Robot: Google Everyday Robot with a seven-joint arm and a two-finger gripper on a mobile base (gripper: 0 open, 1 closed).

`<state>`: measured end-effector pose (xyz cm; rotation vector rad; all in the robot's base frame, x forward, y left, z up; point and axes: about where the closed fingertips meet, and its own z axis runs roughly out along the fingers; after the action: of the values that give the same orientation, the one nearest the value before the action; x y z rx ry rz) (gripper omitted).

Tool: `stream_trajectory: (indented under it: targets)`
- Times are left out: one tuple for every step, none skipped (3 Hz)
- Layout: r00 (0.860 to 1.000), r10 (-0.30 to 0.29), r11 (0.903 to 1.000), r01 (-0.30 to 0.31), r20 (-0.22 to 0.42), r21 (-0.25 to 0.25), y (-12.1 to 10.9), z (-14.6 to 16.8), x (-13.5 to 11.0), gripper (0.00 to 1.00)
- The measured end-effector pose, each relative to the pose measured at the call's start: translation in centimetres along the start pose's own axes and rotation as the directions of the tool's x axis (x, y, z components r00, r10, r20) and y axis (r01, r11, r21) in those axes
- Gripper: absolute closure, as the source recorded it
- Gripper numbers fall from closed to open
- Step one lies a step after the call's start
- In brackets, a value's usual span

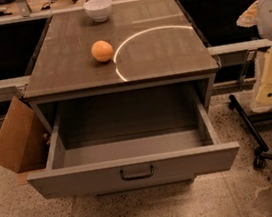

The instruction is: Close top drawer

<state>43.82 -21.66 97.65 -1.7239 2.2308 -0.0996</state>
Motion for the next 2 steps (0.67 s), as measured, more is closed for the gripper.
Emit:
stream_trajectory:
  targets:
    - [1.0,0.001,1.0,-0.001,0.004,0.003,0.0,0.0,0.0,0.0]
    - [0.998,0.005,0.9994,-0.003,0.058,-0.034,1.4,2.1,0.6,0.0]
